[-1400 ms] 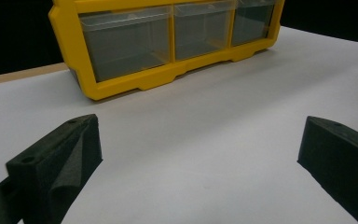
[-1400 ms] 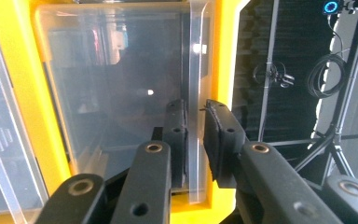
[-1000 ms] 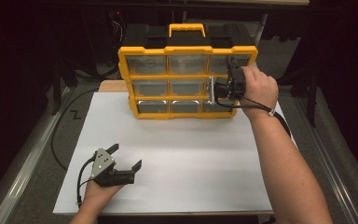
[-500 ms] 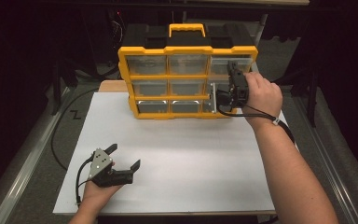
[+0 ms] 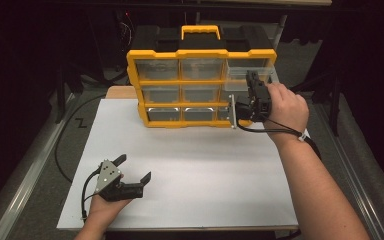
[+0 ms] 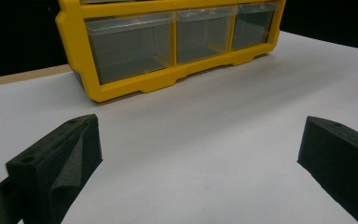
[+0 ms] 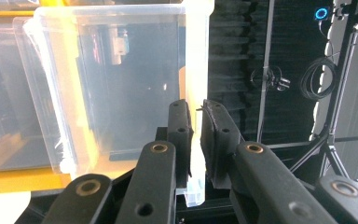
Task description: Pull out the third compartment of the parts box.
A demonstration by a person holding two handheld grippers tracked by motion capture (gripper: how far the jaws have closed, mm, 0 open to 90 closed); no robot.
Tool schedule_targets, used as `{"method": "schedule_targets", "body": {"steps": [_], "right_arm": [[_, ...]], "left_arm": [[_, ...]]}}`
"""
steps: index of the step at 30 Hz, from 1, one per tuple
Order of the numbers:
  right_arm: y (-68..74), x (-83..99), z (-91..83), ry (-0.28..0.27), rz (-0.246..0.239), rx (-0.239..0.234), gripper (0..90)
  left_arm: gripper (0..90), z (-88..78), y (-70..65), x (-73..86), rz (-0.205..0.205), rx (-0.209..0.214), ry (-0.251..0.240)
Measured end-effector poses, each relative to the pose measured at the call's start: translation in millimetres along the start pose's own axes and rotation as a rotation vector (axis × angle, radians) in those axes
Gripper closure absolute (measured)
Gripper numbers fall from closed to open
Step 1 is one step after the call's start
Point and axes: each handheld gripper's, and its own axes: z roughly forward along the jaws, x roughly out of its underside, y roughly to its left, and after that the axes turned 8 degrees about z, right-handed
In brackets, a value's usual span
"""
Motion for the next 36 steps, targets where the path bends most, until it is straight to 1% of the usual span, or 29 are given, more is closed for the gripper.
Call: {"method": "schedule_targets", "body": {"steps": [2,6,7,11,12,13,14,15,16,18,19,21,22,23,24,26,27,28,29,30,31,35,36], "right_arm": [[-1.0,0.9,-0.8,-0.004,-0.011,-0.007,81.1],[-2.4,1.4,-1.7,-0.005,-0.011,-0.022,78.9],[-4.0,1.8,-2.6,-0.001,-0.008,-0.032,77.2],[-6.8,2.1,-2.4,0.003,-0.017,-0.043,74.7],[-7.8,2.3,-1.6,-0.001,-0.016,-0.055,71.3],[-9.2,1.7,-0.4,-0.002,-0.017,-0.084,66.9],[-9.0,1.5,0.1,0.003,-0.013,-0.104,62.4],[-9.2,0.8,1.8,0.007,-0.024,-0.123,59.9],[-8.4,0.4,2.9,0.018,-0.028,-0.127,59.2],[-8.8,0.4,3.7,0.016,-0.025,-0.127,58.6],[-10.8,1.4,5.8,0.026,-0.013,-0.140,58.2],[-11.9,1.8,6.4,0.030,-0.015,-0.145,58.2],[-12.3,2.9,7.0,0.035,-0.006,-0.151,58.6],[-13.6,4.0,8.1,0.041,-0.010,-0.163,59.4],[-13.1,5.1,8.8,0.038,-0.004,-0.164,59.5],[-13.8,5.4,8.9,0.034,-0.012,-0.157,64.9],[-13.8,5.4,8.9,0.034,-0.012,-0.157,64.9],[-12.6,4.2,8.7,0.030,-0.014,-0.130,71.4],[-12.7,3.8,8.7,0.023,-0.021,-0.114,76.5],[-12.7,3.8,8.7,0.023,-0.021,-0.114,76.5],[-12.7,3.3,7.9,0.026,-0.015,-0.097,79.4],[-11.0,2.9,5.7,0.024,-0.048,-0.079,80.5],[-10.7,3.1,4.1,0.024,-0.043,-0.076,80.5]], "left_arm": [[0.5,0.1,0.2,-0.1,-0.001,0.000,-0.001],[0.5,0.4,0.5,0.0,0.000,0.000,0.001],[0.5,0.3,0.4,0.0,0.000,0.000,0.000],[0.5,-0.1,0.3,-0.1,0.000,0.001,-0.002],[0.5,-0.1,0.4,-0.1,0.000,0.000,-0.003],[0.5,-0.1,0.5,-0.1,0.001,0.001,-0.002],[0.5,0.1,0.5,0.0,0.002,0.002,-0.001],[0.5,0.1,0.5,0.0,0.002,0.002,-0.001],[0.5,0.2,0.3,-0.1,0.001,0.003,-0.001],[0.5,-0.1,0.0,-0.2,0.003,0.003,-0.001],[0.5,-0.2,-0.1,-0.2,0.002,0.003,-0.002],[0.5,-0.3,0.0,-0.1,0.000,0.001,-0.002],[0.5,-0.1,0.2,0.0,0.000,0.002,-0.002],[0.5,0.1,0.4,0.1,0.001,0.001,0.000],[0.5,0.3,0.4,0.1,0.000,0.002,0.002],[0.5,0.9,-0.5,0.0,0.001,0.003,0.002],[0.5,1.1,-1.0,-0.1,0.002,0.005,0.001],[0.5,1.4,-1.6,-0.4,0.002,0.007,0.000],[0.5,1.5,-1.9,-0.5,0.005,0.008,0.000],[0.5,1.5,-1.9,-0.5,0.005,0.008,0.000],[0.5,1.4,-1.9,-0.4,0.003,0.007,0.001],[0.5,0.5,-1.4,-0.2,0.002,0.005,0.001],[0.5,0.3,-1.4,-0.1,0.003,0.005,0.001]]}}
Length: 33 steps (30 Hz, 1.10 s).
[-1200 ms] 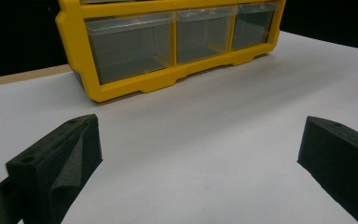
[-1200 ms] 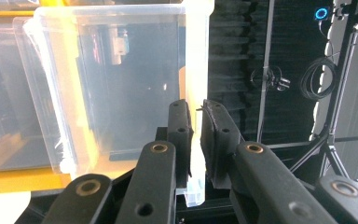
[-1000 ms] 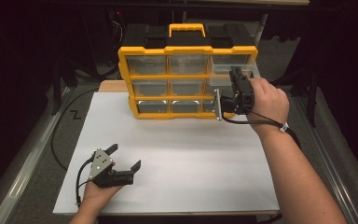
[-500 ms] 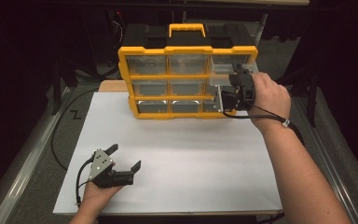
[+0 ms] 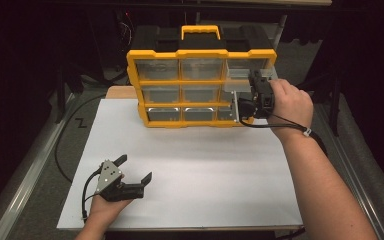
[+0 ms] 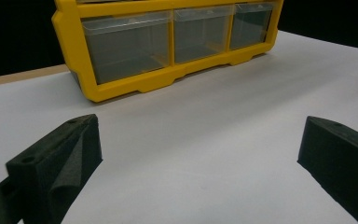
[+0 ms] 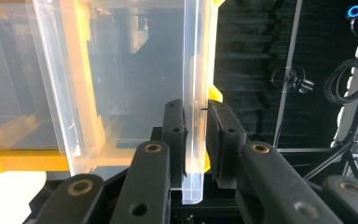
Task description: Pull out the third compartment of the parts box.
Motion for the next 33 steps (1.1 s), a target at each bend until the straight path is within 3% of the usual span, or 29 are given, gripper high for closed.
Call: {"method": "schedule_targets", "body": {"steps": [18,33], "right_arm": [[-0.9,5.5,-39.5,-0.040,0.006,0.032,81.0],[7.8,7.7,-45.4,-0.056,0.031,0.046,79.9]], "left_arm": [[0.5,-0.6,-0.5,0.0,0.003,0.001,0.001],[0.5,0.2,-0.1,0.4,-0.009,-0.002,0.001]]}}
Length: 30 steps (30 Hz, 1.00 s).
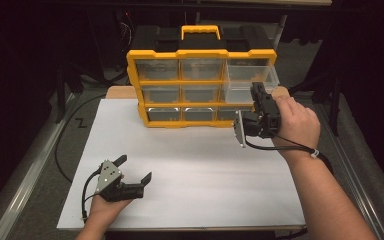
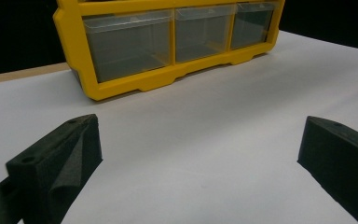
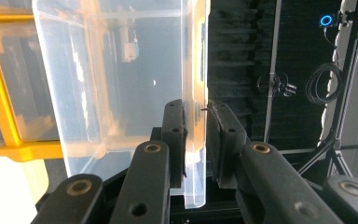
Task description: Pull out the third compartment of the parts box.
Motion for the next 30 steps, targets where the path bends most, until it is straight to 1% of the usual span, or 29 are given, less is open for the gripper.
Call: {"method": "schedule_targets", "body": {"steps": [1,5,9,11,13,16,23,25,26,27,28,30], "right_arm": [[1.2,0.1,-0.1,0.003,0.014,0.004,79.8],[0.5,-0.9,0.7,0.005,0.024,0.002,79.5],[-0.3,-0.5,1.5,0.003,0.017,-0.002,79.5],[-0.2,0.4,2.1,0.007,0.022,-0.001,79.5],[-0.9,0.0,2.7,0.006,0.014,-0.002,79.5],[-0.9,-0.8,3.2,0.011,0.021,-0.006,79.5],[-1.3,-2.4,4.5,0.010,0.016,-0.008,79.3],[-1.8,-2.1,3.9,0.013,0.025,-0.016,77.1],[-2.4,-2.2,2.8,0.013,0.027,-0.021,72.9],[-2.4,-2.2,2.8,0.013,0.027,-0.021,72.9],[-2.7,-2.4,-1.1,0.006,0.031,-0.020,70.1],[-3.0,-2.5,-2.1,0.003,0.030,-0.021,69.5]], "left_arm": [[0.5,-0.1,-0.3,0.0,0.001,0.001,0.001],[0.5,-1.4,-1.8,-0.4,0.004,0.004,-0.002],[0.5,-2.0,-2.2,-0.7,0.003,0.001,-0.007],[0.5,-1.7,-2.2,-0.6,0.002,0.002,-0.006],[0.5,-1.3,-2.2,-0.4,0.003,0.005,-0.002],[0.5,-1.1,-2.4,-0.5,0.002,0.006,-0.001],[0.5,-1.0,-1.9,-0.2,0.001,0.005,-0.001],[0.5,-0.8,-2.1,-0.2,0.002,0.006,-0.001],[0.5,-0.7,-2.1,-0.2,0.002,0.006,-0.001],[0.5,-0.7,-2.0,-0.1,0.002,0.006,-0.001],[0.5,-0.7,-1.5,0.0,0.001,0.005,0.000],[0.5,-0.8,-0.9,0.0,0.000,0.002,0.002]]}}
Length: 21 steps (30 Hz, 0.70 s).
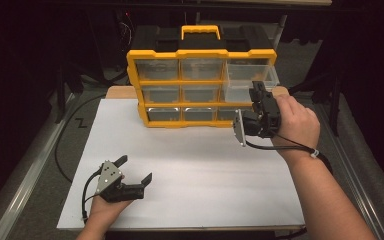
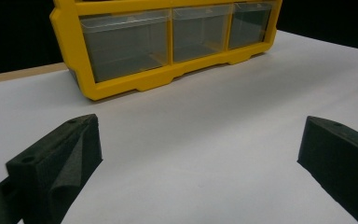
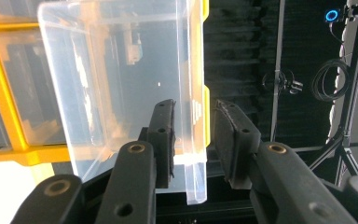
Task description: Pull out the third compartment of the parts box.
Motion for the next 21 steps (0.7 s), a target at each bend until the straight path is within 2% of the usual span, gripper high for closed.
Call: {"method": "schedule_targets", "body": {"steps": [5,8,9,11,16,21], "right_arm": [[3.5,1.3,-11.7,-0.005,-0.006,-0.036,64.3],[9.3,3.9,-19.4,-0.011,0.007,-0.051,63.0],[15.1,6.3,-23.5,-0.015,0.008,-0.070,61.4],[16.4,7.0,-24.3,-0.015,0.007,-0.075,60.9],[34.9,12.4,-31.5,-0.024,0.013,-0.115,56.8],[63.0,20.0,-40.2,-0.027,0.018,-0.162,52.5]], "left_arm": [[0.5,-0.7,1.1,0.0,-0.010,-0.002,-0.005],[0.5,-0.7,0.8,0.1,0.000,-0.006,-0.004],[0.5,-0.5,1.0,0.1,-0.001,-0.006,-0.002],[0.5,0.1,1.4,0.3,-0.006,-0.011,0.000],[0.5,1.4,1.7,1.1,-0.001,-0.022,0.012],[0.5,0.3,2.7,2.1,-0.007,-0.038,0.013]]}}
